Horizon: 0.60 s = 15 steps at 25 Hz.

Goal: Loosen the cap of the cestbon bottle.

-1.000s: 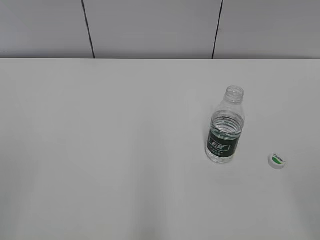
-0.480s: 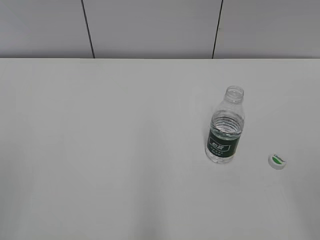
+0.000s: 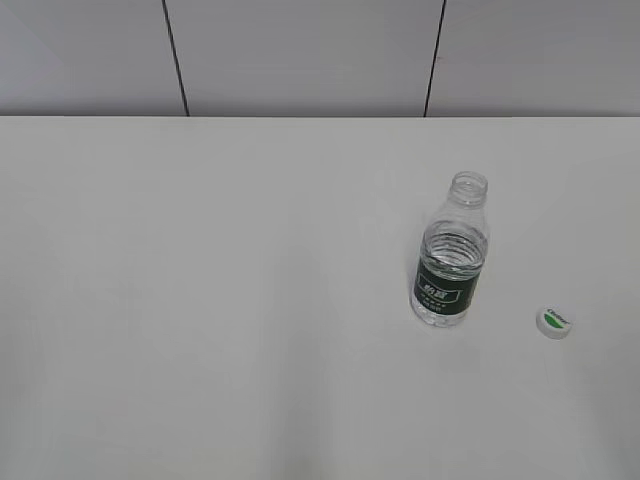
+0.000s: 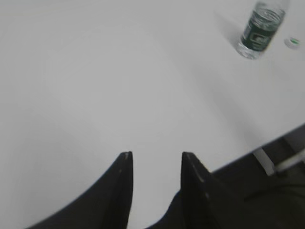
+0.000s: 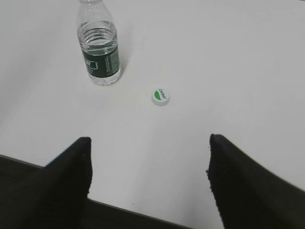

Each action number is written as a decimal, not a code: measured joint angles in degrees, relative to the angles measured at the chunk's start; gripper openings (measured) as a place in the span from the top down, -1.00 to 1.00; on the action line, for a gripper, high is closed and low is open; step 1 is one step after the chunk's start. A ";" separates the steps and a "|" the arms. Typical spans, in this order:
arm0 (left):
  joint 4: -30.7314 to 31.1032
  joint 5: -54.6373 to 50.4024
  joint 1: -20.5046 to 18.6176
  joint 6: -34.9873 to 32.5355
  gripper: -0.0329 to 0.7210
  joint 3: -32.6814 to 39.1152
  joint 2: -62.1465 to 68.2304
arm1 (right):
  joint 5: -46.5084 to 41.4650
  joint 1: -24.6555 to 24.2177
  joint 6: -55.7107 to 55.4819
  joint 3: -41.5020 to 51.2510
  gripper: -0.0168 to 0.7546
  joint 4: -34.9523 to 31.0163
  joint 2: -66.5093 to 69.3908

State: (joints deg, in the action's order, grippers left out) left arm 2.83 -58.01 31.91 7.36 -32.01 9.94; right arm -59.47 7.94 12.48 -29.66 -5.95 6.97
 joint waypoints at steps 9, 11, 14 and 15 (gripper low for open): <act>0.05 -0.26 -23.62 0.00 0.20 0.00 -10.19 | 0.06 -4.85 0.00 0.00 -0.54 -0.10 -0.04; 0.05 -0.42 -26.65 0.00 0.20 0.00 -10.24 | 0.06 -5.92 0.00 0.00 -0.54 -0.10 -0.54; 0.05 -0.46 -29.05 0.00 0.20 0.00 -10.24 | 0.11 -7.38 0.00 0.07 -0.54 -0.10 -3.51; 0.05 -0.46 -29.24 0.00 0.20 0.00 -10.24 | 0.16 -7.97 0.00 0.07 -0.54 -0.10 -5.07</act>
State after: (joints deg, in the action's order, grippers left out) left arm 2.88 -58.46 2.67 7.36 -32.01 -0.30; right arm -59.30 -0.03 12.48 -29.59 -6.05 1.90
